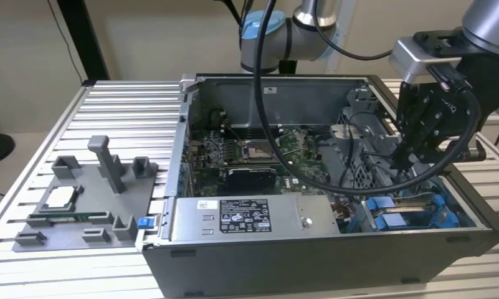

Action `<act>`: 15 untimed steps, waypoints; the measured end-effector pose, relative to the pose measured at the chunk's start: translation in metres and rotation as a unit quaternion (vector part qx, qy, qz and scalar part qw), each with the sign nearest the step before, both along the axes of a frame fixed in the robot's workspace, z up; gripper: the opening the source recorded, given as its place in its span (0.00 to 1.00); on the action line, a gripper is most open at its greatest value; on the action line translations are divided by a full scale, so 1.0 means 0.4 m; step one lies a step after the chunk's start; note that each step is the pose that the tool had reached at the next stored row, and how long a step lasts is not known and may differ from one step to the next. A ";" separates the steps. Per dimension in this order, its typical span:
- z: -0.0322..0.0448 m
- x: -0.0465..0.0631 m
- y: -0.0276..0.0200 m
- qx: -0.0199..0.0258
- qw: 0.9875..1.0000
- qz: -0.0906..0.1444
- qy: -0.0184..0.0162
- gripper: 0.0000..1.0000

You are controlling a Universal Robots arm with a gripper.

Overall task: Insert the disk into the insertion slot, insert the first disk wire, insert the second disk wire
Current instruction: 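Insert the first disk wire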

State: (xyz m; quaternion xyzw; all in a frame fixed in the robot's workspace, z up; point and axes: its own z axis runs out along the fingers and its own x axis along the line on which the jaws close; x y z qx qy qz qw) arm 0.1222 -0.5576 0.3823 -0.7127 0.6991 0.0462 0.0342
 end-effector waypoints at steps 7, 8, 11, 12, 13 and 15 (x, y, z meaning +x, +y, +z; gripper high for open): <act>0.000 0.010 -0.019 0.000 1.000 0.000 0.002 0.00; 0.000 0.013 -0.023 0.000 1.000 0.000 0.003 0.00; 0.000 0.022 -0.041 0.000 1.000 0.000 0.005 0.00; -0.001 0.023 -0.045 0.000 1.000 0.000 0.006 0.00; -0.001 0.024 -0.048 -0.001 1.000 0.000 0.006 0.00; -0.003 0.026 -0.055 -0.003 1.000 0.000 0.006 0.00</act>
